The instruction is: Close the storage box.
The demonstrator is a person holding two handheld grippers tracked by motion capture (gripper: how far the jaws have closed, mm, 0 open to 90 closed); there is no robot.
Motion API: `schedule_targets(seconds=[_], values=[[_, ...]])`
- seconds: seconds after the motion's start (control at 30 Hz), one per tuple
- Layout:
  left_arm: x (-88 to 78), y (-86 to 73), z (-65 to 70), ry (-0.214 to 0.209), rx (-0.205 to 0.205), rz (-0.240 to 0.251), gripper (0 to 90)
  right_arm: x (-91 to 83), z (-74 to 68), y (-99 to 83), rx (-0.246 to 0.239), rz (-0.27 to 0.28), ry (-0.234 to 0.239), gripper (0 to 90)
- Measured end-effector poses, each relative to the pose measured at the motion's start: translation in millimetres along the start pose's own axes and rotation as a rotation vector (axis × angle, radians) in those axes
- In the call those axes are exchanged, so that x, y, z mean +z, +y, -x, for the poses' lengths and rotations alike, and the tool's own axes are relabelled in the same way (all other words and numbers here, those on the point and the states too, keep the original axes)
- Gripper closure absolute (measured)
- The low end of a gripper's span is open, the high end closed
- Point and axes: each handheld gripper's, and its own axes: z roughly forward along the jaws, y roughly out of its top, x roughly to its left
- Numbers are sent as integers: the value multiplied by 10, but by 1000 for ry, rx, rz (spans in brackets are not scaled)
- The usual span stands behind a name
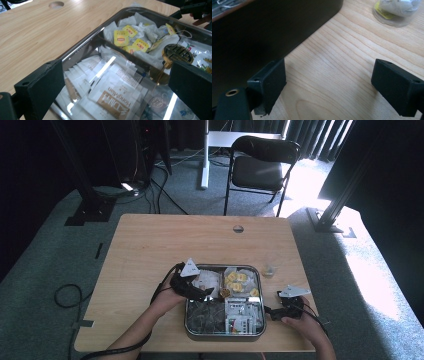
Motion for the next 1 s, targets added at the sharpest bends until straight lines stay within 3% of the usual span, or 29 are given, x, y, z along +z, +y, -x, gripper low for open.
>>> schedule_targets(seconds=[0.37, 0.63, 0.87, 1.0], values=[[-130, -97, -124, 45, -28, 23, 10, 0, -1, 0, -1, 0, -1, 120], [-220, -216, -233, 55, -52, 24, 10, 0, 0, 0, -1, 0, 0, 120], [-328, -427, -382, 69, -92, 40, 10, 0, 0, 0, -1, 0, 0, 120], [-398, -537, -459, 101, -114, 46, 10, 0, 0, 0, -1, -1, 0, 120]])
